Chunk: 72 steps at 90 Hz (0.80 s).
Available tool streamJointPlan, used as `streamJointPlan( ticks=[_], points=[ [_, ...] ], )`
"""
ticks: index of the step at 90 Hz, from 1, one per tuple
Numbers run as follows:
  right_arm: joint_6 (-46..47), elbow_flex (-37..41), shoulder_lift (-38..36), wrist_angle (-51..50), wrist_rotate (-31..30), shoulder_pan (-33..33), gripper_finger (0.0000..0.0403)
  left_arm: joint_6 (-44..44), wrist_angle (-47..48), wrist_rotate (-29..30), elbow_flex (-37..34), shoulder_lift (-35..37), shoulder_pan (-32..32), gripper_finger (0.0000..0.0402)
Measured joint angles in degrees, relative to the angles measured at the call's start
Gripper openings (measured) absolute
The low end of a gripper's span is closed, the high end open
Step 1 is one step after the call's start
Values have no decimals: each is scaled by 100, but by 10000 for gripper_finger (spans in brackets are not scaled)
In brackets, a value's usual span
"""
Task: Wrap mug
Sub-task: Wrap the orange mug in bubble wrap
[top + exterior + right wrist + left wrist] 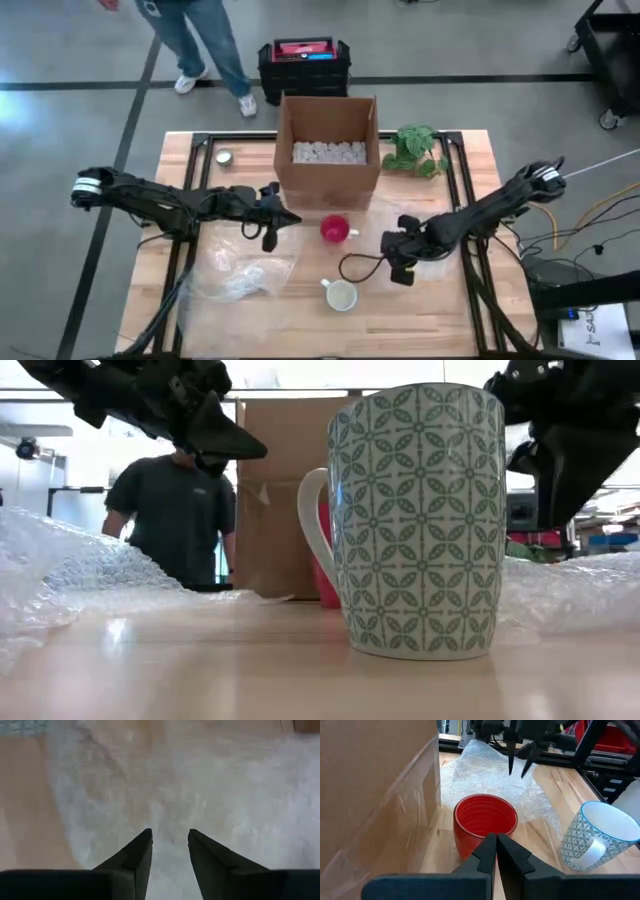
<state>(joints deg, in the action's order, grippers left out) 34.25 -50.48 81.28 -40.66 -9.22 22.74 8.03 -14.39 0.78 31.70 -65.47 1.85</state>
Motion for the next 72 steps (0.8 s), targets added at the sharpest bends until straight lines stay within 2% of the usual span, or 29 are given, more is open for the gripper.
streamJointPlan(
  ticks=[19, 31, 41, 56, 72],
  points=[
    [-103, 208, 598, 461, 20, 3, 153, 0, 0, 1, 0, 0, 0, 0],
    [-242, 208, 943, 529, 16, 1, 151, 0, 2, 2, 0, 0, 0, 0],
    [-379, 208, 1049, 541, 21, 1, 117, -1, 3, 1, 0, 0, 0, 0],
    [-428, 208, 881, 501, 26, 1, 16, -1, 4, 0, 0, 0, 0, 0],
    [-410, 208, 524, 450, 29, -11, 2, 0, 4, 2, 0, 0, 0, 0]
  ],
)
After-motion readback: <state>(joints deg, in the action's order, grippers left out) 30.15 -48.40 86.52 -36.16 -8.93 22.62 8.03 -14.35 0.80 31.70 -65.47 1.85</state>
